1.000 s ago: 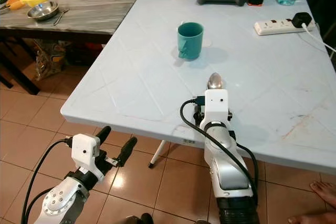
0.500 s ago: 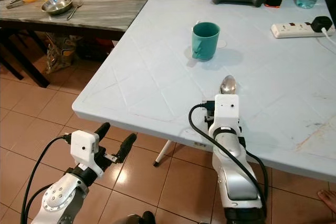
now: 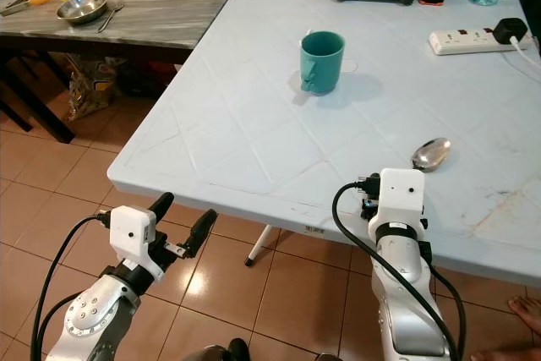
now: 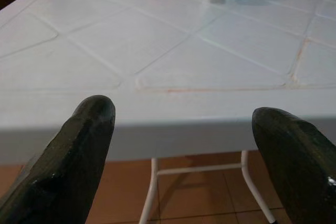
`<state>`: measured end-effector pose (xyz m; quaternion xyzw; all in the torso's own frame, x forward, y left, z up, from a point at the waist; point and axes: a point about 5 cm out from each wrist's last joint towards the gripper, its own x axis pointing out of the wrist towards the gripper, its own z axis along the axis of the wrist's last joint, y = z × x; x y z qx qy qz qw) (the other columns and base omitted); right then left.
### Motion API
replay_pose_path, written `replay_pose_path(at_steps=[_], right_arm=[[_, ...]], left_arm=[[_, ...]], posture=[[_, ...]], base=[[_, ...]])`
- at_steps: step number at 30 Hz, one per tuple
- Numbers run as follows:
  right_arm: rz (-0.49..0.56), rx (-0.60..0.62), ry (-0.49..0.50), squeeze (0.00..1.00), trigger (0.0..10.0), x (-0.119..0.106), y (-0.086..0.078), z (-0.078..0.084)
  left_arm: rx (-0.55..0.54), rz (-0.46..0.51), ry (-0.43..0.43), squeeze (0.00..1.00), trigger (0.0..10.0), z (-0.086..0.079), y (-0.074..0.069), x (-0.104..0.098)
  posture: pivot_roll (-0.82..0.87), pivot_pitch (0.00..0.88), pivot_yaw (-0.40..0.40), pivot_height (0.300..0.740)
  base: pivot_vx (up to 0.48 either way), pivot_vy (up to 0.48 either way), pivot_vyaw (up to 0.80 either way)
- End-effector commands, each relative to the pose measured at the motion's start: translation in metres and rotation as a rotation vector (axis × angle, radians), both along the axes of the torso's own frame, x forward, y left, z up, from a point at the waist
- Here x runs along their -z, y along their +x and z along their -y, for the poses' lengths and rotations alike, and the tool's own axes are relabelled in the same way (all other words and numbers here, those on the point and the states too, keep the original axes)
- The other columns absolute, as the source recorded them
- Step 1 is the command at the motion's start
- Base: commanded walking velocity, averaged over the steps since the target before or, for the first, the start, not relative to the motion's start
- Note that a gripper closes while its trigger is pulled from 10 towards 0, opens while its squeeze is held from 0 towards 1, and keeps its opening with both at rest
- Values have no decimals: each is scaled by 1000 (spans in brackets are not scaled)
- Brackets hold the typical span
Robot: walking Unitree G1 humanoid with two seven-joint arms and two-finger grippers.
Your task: Setting the table
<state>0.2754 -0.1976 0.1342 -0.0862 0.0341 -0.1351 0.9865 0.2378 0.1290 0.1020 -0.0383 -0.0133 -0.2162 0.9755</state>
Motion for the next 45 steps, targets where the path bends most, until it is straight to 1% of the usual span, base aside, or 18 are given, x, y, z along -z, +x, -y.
replay_pose_path(at_steps=[1, 6, 9, 12, 13, 14, 16, 17, 18, 19, 26, 32, 35, 36, 39, 40, 41, 45], right_arm=[[-44, 43, 10, 0, 10000, 11, -3, 6], [-43, 44, 27, 0, 10000, 12, 0, 6], [-38, 78, 61, 0, 10000, 13, 0, 8], [-30, 82, 63, 0, 10000, 12, -1, 9], [-27, 82, 63, 0, 9059, 11, -1, 9], [-20, 89, 71, 0, 4667, 11, -1, 10], [-14, 107, 124, 0, 2549, 11, 0, 11], [-17, 111, 134, 0, 2549, 12, 0, 12], [-21, 120, 140, 0, 431, 12, 1, 13], [-21, 133, 163, 0, 0, 12, 2, 14], [-34, 166, 254, 0, 0, 14, 8, 18], [-48, 144, 283, 0, 0, 15, 11, 16], [-68, 78, 303, 0, 0, 17, 20, 11], [-74, 39, 312, 0, 0, 16, 25, 6], [-74, -13, 304, 0, 0, 14, 31, -1], [-62, -48, 320, 0, 0, 11, 34, -5], [-62, -48, 320, 0, 0, 11, 34, -5], [-76, -142, 316, 0, 0, 9, 42, -21]], left_arm=[[-1, -18, 12, 0, 10000, -3, -1, 5], [2, -16, 14, 0, 10000, -3, 0, 4], [5, -15, 16, 0, 10000, -2, 0, 3], [5, -14, 17, 0, 10000, -2, 0, 3], [4, -13, 17, 0, 10000, -2, 0, 2], [3, -13, 17, 0, 10000, -3, 0, 2], [3, -13, 18, 0, 10000, -2, 0, 2], [3, -13, 18, 0, 10000, -2, 0, 2], [3, -14, 17, 0, 10000, -2, 0, 2], [4, -15, 17, 0, 10000, -2, -1, 3], [5, -14, 15, 0, 10000, -2, -1, 2], [2, -15, 15, 0, 10000, -2, -1, 2], [2, -16, 13, 0, 10000, -1, 0, 2], [3, -18, 14, 0, 10000, 0, 0, 3], [3, -18, 15, 0, 10000, 0, 1, 3], [3, -18, 16, 0, 10000, 0, 2, 3], [3, -18, 16, 0, 10000, 0, 2, 3], [1, -17, 18, 0, 10000, 1, 3, 2]], posture=[[-160, 168, 145, 740], [-165, 169, 154, 740], [-162, 171, 155, 740], [-162, 172, 155, 740], [-161, 174, 155, 740], [-160, 175, 155, 740], [-161, 176, 155, 740], [-161, 176, 155, 740], [-161, 176, 155, 740], [-161, 176, 155, 740], [-158, 175, 153, 740], [-158, 175, 153, 740], [-159, 177, 153, 740], [-159, 177, 153, 740], [-163, 180, 154, 740], [-163, 180, 154, 740], [-163, 180, 154, 740], [-161, 181, 155, 740]], base=[[0, 0, 0], [0, 0, 0], [0, 0, 0], [0, 0, 0], [0, 0, 0], [0, 0, 0], [0, 0, 0], [0, 0, 0], [0, 0, 0], [0, 0, 0], [0, 0, 0], [0, 0, 0], [0, 0, 0], [0, 0, 0], [0, 0, 0], [0, 0, 0], [0, 0, 0], [0, 0, 0]])
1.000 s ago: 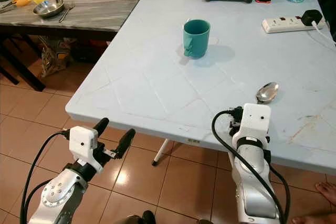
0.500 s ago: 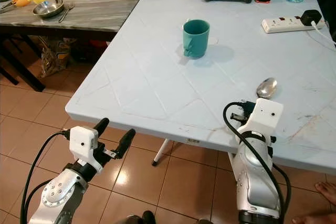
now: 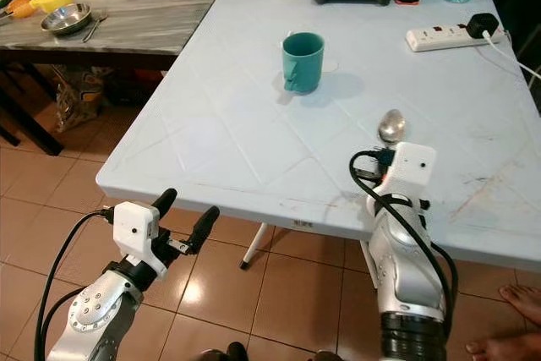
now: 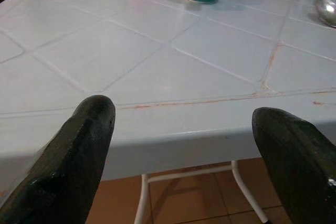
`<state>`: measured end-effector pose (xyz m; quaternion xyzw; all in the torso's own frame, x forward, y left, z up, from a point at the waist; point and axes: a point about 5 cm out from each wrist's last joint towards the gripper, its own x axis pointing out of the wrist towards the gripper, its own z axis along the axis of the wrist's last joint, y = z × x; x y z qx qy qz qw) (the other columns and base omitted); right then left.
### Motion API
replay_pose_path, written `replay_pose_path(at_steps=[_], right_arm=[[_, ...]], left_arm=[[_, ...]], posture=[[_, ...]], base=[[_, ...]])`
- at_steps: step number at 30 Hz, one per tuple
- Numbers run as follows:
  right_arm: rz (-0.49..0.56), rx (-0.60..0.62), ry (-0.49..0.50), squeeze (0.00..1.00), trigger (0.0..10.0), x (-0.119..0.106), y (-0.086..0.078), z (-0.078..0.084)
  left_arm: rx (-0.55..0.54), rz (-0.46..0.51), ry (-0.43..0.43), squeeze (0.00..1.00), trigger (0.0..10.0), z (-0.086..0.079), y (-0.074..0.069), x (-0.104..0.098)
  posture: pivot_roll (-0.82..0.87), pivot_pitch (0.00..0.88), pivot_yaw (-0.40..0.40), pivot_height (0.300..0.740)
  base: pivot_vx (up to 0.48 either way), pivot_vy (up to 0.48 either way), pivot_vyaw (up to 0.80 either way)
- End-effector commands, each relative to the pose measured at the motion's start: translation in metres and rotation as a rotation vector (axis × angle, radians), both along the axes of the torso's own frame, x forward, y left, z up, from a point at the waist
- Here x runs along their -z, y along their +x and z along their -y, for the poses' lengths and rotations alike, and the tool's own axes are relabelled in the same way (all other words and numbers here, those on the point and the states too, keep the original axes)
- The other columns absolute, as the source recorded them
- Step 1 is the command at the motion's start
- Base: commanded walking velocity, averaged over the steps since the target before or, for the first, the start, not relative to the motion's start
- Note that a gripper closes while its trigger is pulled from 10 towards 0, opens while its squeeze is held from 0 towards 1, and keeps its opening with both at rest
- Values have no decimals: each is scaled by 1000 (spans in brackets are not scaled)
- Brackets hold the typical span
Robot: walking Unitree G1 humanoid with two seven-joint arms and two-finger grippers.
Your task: Setting the table
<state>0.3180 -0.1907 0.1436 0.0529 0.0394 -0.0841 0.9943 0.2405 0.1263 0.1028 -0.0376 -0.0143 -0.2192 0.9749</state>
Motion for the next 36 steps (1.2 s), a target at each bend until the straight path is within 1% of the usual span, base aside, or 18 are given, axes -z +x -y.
replay_pose_path(at_steps=[1, 2, 3, 5, 6, 10, 11, 12, 13, 14, 15, 16, 17, 18, 25, 27, 29, 36], right_arm=[[-89, -87, 31, 0, 0, 19, 0, -19], [-93, -135, 30, 0, 0, 20, 2, -29], [-93, -135, 30, 0, 0, 20, 2, -29], [-86, -215, 29, 0, 0, 20, 6, -47], [-86, -215, 29, 0, 0, 20, 6, -47], [-73, -272, 34, 0, 0, 19, 12, -63], [-73, -272, 34, 0, 0, 19, 12, -63], [-62, -303, 45, 0, 0, 17, 15, -73], [-54, -313, 36, 0, 0, 15, 16, -77], [-41, -319, 18, 0, 1137, 12, 17, -80], [-41, -319, 18, 0, 1137, 12, 17, -80], [-33, -312, -2, 0, 6039, 10, 18, -81], [-30, -293, -13, 176, 10000, 10, 19, -79], [-28, -275, -17, 1000, 10000, 10, 19, -76], [-12, -204, -97, 1000, 10000, 8, 14, -60], [17, -200, -105, 1000, 10000, 2, 12, -58], [87, -205, -130, 1000, 10000, -11, 11, -58], [111, -172, -118, 1000, 10000, -24, 13, -56]], left_arm=[[-7, -19, 18, 0, 10000, -2, 0, 3], [-9, -20, 18, 0, 10000, -2, 0, 3], [-9, -20, 18, 0, 10000, -2, 0, 3], [-11, -21, 17, 0, 10000, 0, 0, 4], [-11, -21, 17, 0, 10000, 0, 0, 4], [-12, -23, 16, 0, 10000, 1, 0, 5], [-12, -23, 16, 0, 10000, 1, 0, 5], [-14, -22, 16, 0, 10000, 1, 0, 5], [-15, -22, 15, 0, 10000, 1, 0, 5], [-17, -21, 15, 0, 10000, 1, 0, 5], [-17, -21, 15, 0, 10000, 1, 0, 5], [-18, -20, 14, 0, 10000, 1, 0, 5], [-22, -20, 13, 0, 10000, 1, 0, 5], [-24, -20, 12, 0, 10000, 1, 0, 5], [-31, -23, 9, 0, 10000, 1, -2, 6], [-31, -25, 10, 0, 10000, 0, -3, 6], [-30, -28, 11, 0, 10000, 0, -3, 7], [-18, -37, 13, 0, 10000, 0, -3, 8]], posture=[[-160, 180, 154, 740], [-159, 180, 154, 740], [-159, 180, 154, 740], [-157, 182, 150, 740], [-157, 182, 150, 740], [-155, 180, 144, 740], [-155, 180, 144, 740], [-152, 178, 142, 740], [-149, 176, 138, 740], [-148, 176, 137, 740], [-148, 176, 137, 740], [-146, 175, 135, 740], [-145, 173, 131, 740], [-144, 173, 130, 740], [-143, 171, 121, 740], [-146, 171, 120, 740], [-149, 174, 124, 740], [-159, 177, 135, 740]], base=[[0, 0, 0], [0, 0, 0], [0, 0, 0], [0, 0, 0], [0, 0, 0], [0, 0, 0], [0, 0, 0], [0, 0, 0], [0, 0, 0], [0, 0, 0], [0, 0, 0], [0, 0, 0], [0, 0, 0], [0, 0, 0], [0, 0, 0], [0, 0, 0], [0, 0, 0], [0, 0, 0]])
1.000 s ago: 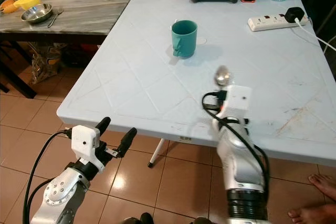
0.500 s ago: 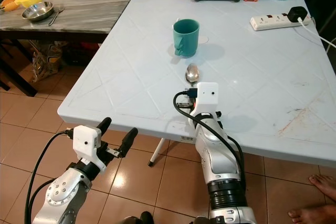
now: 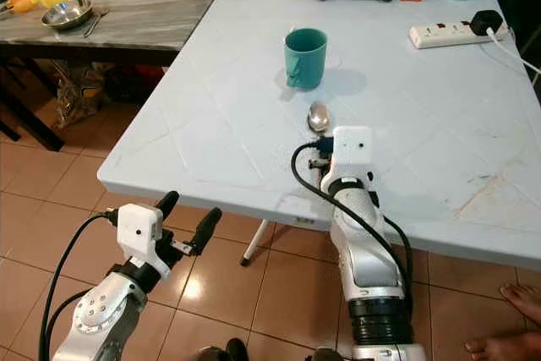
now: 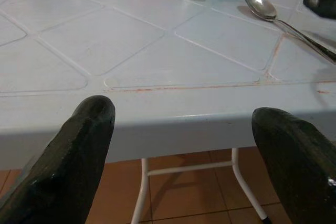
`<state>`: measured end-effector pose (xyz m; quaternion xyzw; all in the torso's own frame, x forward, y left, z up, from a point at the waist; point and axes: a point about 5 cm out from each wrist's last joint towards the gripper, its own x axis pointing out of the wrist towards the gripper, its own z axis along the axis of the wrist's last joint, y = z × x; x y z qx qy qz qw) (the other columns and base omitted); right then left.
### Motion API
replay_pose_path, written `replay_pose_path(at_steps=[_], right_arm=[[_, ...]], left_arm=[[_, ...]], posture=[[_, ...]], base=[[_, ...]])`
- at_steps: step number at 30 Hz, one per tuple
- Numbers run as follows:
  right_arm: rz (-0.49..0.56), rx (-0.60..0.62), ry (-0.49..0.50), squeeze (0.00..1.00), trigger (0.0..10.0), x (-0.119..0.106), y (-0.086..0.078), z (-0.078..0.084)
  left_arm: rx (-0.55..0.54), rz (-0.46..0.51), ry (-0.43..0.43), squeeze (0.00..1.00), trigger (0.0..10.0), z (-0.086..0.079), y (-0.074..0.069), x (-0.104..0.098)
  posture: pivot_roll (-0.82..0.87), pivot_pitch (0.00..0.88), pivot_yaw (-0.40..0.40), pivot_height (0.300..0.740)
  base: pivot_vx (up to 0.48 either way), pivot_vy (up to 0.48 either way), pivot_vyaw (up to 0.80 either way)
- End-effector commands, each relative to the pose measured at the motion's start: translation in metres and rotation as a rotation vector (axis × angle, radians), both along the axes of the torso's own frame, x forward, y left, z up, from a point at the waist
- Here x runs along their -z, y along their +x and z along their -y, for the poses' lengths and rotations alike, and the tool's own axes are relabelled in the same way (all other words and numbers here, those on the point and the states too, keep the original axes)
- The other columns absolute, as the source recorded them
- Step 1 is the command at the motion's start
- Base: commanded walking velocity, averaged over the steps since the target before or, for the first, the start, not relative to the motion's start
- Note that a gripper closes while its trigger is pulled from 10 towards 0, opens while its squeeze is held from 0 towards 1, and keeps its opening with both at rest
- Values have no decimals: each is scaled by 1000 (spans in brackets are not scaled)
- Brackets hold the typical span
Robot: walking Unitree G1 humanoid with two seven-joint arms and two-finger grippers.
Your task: Setting the table
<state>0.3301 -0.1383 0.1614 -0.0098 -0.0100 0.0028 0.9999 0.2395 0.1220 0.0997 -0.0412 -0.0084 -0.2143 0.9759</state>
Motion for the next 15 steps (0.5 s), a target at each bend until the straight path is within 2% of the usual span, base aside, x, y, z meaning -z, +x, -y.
replay_pose_path(at_steps=[1, 5, 7, 15], right_arm=[[8, -4, 14, 1000, 10000, -6, 1, -4], [-9, -15, 11, 1000, 10000, -5, 2, -5], [-59, -34, 45, 1000, 10000, 0, 4, -7], [-114, -24, 70, 1000, 10000, -1, 11, -8]], left_arm=[[-6, -24, 18, 0, 10000, -4, -2, 5], [0, -27, 19, 0, 10000, -3, -2, 5], [4, -28, 19, 0, 10000, -3, -2, 5], [4, -32, 20, 0, 10000, -3, -3, 6]], posture=[[-161, 178, 137, 740], [-164, 180, 141, 740], [-163, 183, 140, 740], [-159, 188, 139, 740]], base=[[0, 0, 0], [0, 0, 0], [0, 0, 0], [0, 0, 0]])
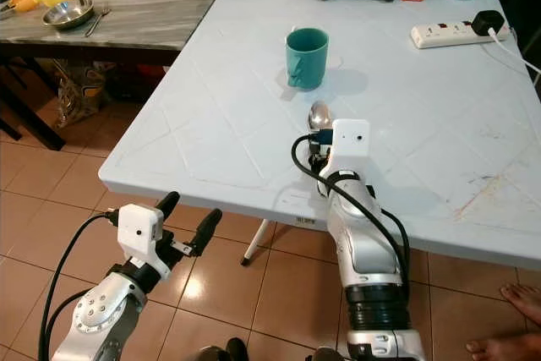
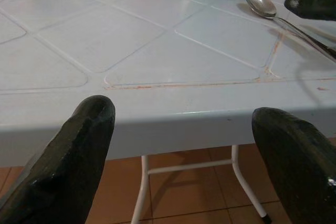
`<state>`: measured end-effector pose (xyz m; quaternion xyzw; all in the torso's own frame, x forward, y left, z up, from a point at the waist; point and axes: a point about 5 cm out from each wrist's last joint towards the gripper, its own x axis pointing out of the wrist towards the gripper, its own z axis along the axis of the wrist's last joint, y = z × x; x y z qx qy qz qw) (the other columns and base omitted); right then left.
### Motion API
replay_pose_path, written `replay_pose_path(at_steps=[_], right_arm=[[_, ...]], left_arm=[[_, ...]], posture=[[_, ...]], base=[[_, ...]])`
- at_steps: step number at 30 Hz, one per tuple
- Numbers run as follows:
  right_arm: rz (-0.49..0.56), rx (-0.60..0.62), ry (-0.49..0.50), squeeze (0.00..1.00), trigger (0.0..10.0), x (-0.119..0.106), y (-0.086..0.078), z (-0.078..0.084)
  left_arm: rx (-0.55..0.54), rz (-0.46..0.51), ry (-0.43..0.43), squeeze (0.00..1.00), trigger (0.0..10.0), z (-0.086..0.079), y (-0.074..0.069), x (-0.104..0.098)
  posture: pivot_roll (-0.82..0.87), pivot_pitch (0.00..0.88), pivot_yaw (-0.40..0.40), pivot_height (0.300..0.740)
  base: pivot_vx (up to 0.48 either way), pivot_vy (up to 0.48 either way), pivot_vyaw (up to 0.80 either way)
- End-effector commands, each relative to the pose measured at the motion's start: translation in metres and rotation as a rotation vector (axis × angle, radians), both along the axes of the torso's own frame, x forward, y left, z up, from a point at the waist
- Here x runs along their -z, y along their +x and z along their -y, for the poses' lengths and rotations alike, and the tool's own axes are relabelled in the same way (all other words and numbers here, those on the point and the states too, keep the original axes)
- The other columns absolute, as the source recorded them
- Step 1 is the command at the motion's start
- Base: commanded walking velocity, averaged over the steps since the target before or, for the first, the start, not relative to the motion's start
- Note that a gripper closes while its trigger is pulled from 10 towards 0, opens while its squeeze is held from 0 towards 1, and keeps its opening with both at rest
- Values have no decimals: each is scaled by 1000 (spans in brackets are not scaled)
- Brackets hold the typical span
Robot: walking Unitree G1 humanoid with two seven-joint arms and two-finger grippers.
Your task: Setting the table
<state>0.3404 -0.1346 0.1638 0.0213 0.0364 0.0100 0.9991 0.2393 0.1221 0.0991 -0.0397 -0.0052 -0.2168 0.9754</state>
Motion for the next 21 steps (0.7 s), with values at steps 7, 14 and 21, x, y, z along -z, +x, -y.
replay_pose_path(at_steps=[7, 14, 21], right_arm=[[-97, -58, -22, 0, 10000, 7, 4, -10], [-185, -81, -41, 0, 0, 21, 1, -12], [-209, -76, -63, 0, 0, 26, -2, -10]], left_arm=[[-3, -35, 16, 0, 10000, -3, -5, 6], [-7, -41, 18, 0, 10000, -3, -6, 7], [-4, -47, 18, 0, 10000, -2, -7, 9]], posture=[[-151, 194, 135, 740], [-149, 197, 130, 740], [-155, 199, 133, 740]], base=[[0, 0, 0], [0, 0, 0], [0, 0, 0]])
